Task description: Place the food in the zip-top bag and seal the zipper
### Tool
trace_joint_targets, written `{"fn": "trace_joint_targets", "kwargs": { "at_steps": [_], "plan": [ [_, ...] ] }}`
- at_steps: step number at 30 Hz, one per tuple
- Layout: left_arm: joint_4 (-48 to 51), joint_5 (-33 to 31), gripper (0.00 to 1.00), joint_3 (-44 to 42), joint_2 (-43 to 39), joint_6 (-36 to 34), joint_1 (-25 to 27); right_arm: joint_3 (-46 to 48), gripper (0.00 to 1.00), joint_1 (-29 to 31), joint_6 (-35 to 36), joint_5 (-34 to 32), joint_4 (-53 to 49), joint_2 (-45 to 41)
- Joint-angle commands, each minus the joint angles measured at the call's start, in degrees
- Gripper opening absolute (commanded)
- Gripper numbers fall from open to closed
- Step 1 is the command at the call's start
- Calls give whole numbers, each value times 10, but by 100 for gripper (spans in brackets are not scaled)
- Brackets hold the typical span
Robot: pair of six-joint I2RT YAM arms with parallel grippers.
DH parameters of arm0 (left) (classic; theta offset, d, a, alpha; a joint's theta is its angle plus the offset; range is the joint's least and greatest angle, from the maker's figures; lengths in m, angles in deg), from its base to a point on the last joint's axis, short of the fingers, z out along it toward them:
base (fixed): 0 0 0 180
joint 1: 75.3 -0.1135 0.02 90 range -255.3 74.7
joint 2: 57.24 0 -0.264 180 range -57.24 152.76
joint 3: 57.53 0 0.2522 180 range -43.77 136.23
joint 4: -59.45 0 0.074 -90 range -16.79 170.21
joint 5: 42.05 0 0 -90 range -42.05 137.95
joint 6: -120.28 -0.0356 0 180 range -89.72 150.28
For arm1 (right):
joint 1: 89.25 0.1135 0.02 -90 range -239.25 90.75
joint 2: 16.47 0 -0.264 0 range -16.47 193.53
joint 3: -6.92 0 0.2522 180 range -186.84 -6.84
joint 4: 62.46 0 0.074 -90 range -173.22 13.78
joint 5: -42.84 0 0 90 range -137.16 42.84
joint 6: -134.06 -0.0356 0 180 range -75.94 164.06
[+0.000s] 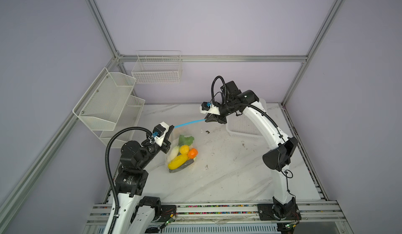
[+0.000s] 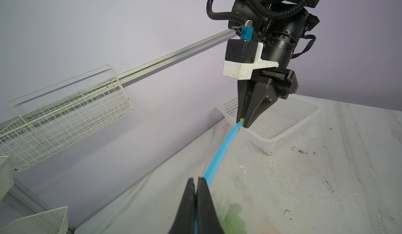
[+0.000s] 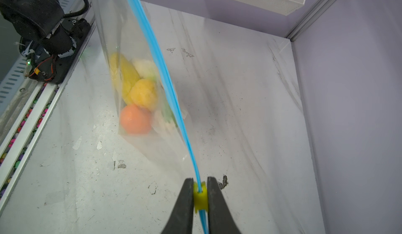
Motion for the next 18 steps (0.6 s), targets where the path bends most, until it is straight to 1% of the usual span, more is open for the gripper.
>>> {"fn": "trace_joint_targets", "kwargs": {
  "at_steps": [1, 13, 18],
  "plan": [
    [-29, -11, 0, -6, -7, -16, -2, 8, 14, -1, 7, 0, -16, -22],
    [-9, -62, 0, 4, -5, -24, -2, 18, 13, -13, -3, -18, -14, -29],
    [-4, -74, 0, 5, -4, -26, -2, 19, 13, -17, -5, -21, -12, -29]
  ]
}}
